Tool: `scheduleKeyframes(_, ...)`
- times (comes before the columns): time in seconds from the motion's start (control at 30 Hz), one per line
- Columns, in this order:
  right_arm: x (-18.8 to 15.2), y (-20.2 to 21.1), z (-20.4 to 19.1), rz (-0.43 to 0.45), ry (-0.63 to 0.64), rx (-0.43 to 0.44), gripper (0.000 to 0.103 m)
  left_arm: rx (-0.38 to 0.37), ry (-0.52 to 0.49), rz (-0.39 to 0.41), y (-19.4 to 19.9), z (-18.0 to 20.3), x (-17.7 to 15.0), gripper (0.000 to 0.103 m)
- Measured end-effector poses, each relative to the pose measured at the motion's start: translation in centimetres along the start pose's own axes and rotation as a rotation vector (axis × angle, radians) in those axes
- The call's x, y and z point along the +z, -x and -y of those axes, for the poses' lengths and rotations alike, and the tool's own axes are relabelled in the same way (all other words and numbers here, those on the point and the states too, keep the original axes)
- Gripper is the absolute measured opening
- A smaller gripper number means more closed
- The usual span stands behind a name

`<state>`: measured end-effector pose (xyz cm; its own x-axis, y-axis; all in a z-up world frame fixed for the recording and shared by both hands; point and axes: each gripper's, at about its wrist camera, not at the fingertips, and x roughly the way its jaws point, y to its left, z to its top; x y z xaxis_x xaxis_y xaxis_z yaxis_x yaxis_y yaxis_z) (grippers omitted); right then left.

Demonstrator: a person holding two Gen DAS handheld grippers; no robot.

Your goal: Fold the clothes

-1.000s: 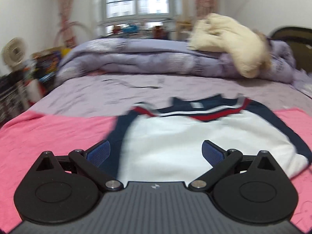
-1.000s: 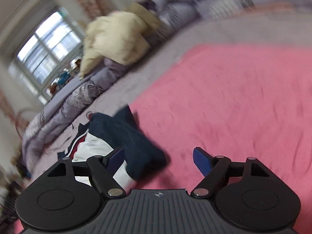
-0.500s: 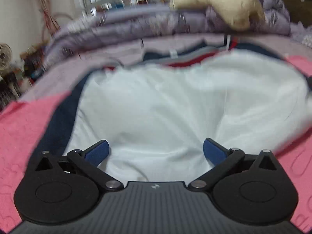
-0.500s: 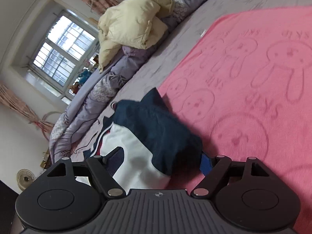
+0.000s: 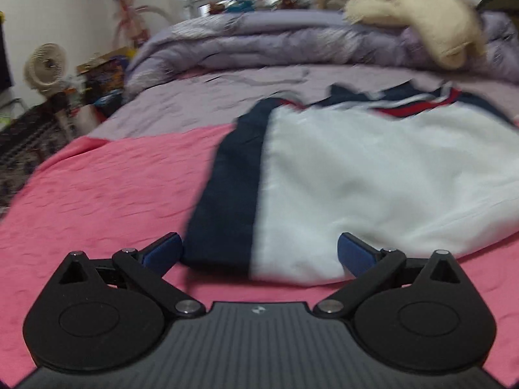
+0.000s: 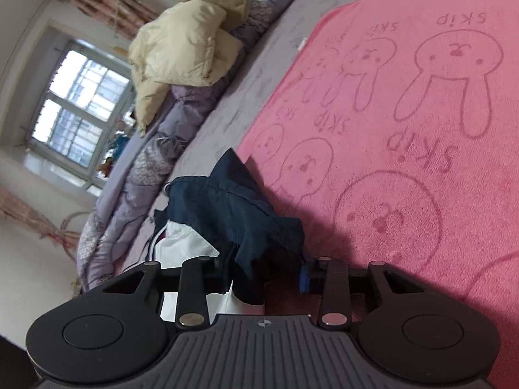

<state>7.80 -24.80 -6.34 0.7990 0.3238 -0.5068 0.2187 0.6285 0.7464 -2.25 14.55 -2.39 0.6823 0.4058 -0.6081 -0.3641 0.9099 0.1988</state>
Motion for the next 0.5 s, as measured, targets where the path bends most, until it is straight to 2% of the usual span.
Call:
scheduleKeyframes(0.07,-0.1,0.8,-2.3,0.027,0.093,-0.023,0.017,0.045,0.025,-0.012,-0.2,-2.2,-0.7,0.103)
scheduleKeyframes(0.1,-0.5,1.6,-4.4,0.057,0.187,-0.026,0.016,0.035,0.057,0.000,0.2,-3.6,-1.0,0.103)
scheduleKeyframes(0.13,-1.2,2.3,-6.8,0.081,0.288,-0.010,0.016,0.030,0.086,0.011,0.7,-5.0,-1.3,0.103)
scheduleKeyframes(0.23,-4.7,3.9,-14.7,0.124,0.597,0.085,0.014,0.114,0.096,0.028,1.4,-8.3,-2.4,0.103)
scheduleKeyframes(0.27,-6.9,4.1,-17.4,0.124,0.706,0.122,0.014,0.146,0.098,0.022,1.3,-9.3,-2.9,0.103)
scheduleKeyframes(0.37,-14.6,3.5,-23.9,0.101,1.012,0.219,0.014,0.129,0.244,-0.061,-0.2,-13.1,-5.0,0.103)
scheduleKeyframes(0.43,-20.5,2.1,-26.6,0.054,1.185,0.267,0.014,0.021,0.413,-0.033,-0.2,-16.0,-5.5,0.103)
scheduleKeyframes(0.5,-26.1,-0.1,-27.6,-0.039,1.311,0.296,0.014,-0.002,0.454,-0.010,-0.2,-16.6,-5.8,0.103)
